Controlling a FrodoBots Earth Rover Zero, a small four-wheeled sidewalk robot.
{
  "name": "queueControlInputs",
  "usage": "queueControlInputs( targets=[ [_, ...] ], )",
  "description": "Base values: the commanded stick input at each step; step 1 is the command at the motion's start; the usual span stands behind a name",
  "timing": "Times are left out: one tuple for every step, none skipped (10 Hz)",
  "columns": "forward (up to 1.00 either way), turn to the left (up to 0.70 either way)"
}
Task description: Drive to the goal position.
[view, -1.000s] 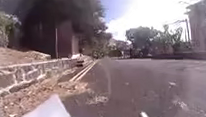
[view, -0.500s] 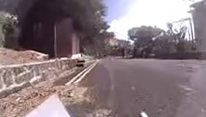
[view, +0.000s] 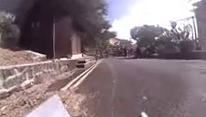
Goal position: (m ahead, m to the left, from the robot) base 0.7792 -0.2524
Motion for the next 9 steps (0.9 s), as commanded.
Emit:
queueControlInputs(
  targets=[
    [0.70, 0.00],
    [0.70, 0.00],
    [0.70, 0.00],
    [0.70, 0.00],
    [0.70, 0.00],
    [0.70, -0.15],
    [0.70, -0.35],
    [0.70, -0.35],
    [0.70, -0.35]
  ],
)
